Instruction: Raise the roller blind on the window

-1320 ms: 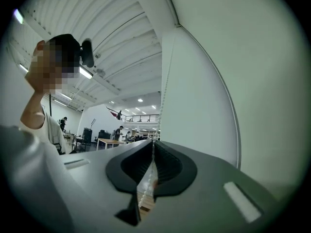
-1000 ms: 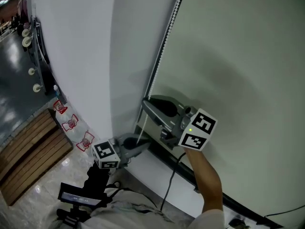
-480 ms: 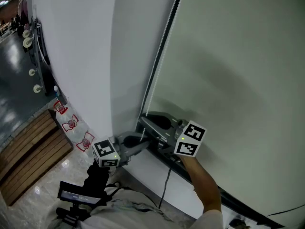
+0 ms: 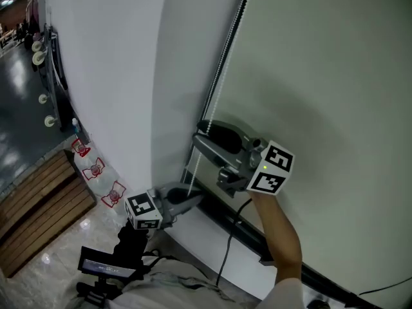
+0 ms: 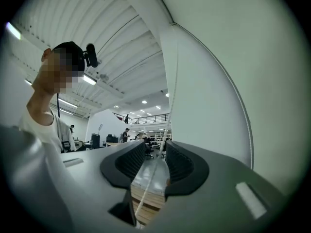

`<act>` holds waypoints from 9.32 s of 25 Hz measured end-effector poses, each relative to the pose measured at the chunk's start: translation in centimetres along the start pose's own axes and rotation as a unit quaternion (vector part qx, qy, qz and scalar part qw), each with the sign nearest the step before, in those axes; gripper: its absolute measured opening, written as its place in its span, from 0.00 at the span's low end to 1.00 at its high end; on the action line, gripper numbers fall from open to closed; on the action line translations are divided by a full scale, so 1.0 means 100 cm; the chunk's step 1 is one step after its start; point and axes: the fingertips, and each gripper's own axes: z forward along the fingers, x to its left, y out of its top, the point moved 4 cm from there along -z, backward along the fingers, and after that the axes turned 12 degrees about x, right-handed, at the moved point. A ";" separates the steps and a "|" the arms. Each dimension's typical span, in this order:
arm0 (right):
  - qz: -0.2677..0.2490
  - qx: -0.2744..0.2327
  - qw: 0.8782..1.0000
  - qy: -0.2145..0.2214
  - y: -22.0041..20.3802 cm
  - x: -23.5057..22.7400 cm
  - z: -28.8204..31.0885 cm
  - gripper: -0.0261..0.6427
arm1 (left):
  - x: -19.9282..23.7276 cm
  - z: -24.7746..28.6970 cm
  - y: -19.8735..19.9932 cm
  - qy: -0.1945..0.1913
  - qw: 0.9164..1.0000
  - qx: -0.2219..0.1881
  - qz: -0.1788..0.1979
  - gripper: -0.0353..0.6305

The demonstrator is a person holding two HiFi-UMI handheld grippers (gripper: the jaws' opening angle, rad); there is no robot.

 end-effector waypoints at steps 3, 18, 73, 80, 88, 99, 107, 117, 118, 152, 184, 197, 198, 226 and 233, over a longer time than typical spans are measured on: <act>-0.020 -0.021 1.000 0.001 0.040 -0.007 -0.004 0.22 | 0.001 0.000 0.001 0.002 1.000 0.000 -0.002 0.05; -0.098 -0.063 0.993 -0.006 0.199 -0.030 -0.012 0.21 | 0.005 0.011 0.029 0.006 1.000 -0.003 -0.014 0.05; -0.001 0.001 0.998 -0.063 -0.015 0.018 -0.010 0.06 | -0.004 0.005 0.002 -0.010 1.000 0.006 -0.011 0.05; 0.036 0.071 0.995 -0.058 -0.093 0.023 0.003 0.06 | 0.000 0.001 -0.001 -0.005 1.000 0.003 -0.019 0.05; 0.029 0.060 0.997 -0.031 -0.099 0.026 0.002 0.10 | 0.000 -0.001 0.004 -0.005 1.000 -0.011 -0.016 0.05; -0.009 -0.016 1.000 0.010 0.010 -0.003 -0.011 0.29 | 0.000 -0.002 0.002 -0.006 1.000 -0.012 -0.014 0.05; -0.059 -0.050 0.997 0.023 0.090 -0.012 -0.013 0.26 | 0.000 -0.002 0.001 -0.005 1.000 -0.011 -0.016 0.05; -0.112 -0.063 0.991 0.021 0.197 -0.019 -0.014 0.24 | 0.005 0.000 0.030 -0.006 1.000 -0.013 -0.021 0.05; -0.115 -0.067 0.991 0.019 0.199 -0.018 -0.015 0.24 | 0.004 -0.001 0.026 -0.007 1.000 -0.013 -0.020 0.05; -0.083 -0.071 0.994 -0.006 0.204 -0.021 -0.012 0.06 | 0.000 0.000 -0.003 -0.009 1.000 -0.004 -0.015 0.05; -0.026 0.057 0.997 -0.042 -0.019 0.021 -0.004 0.04 | 0.003 -0.009 0.008 -0.001 1.000 -0.007 -0.013 0.05; 0.056 0.058 0.997 -0.015 -0.074 0.015 -0.007 0.07 | 0.007 -0.015 0.013 0.005 1.000 -0.022 -0.015 0.05; 0.053 0.054 0.997 -0.007 -0.069 0.015 -0.007 0.15 | 0.006 -0.015 0.013 0.004 1.000 -0.023 -0.015 0.05; -0.104 -0.065 0.992 0.008 0.178 -0.014 -0.008 0.22 | 0.003 -0.008 0.010 -0.006 1.000 -0.016 -0.015 0.05; -0.109 -0.078 0.991 -0.003 0.181 -0.012 -0.009 0.17 | 0.002 -0.006 0.008 -0.007 1.000 -0.016 -0.014 0.05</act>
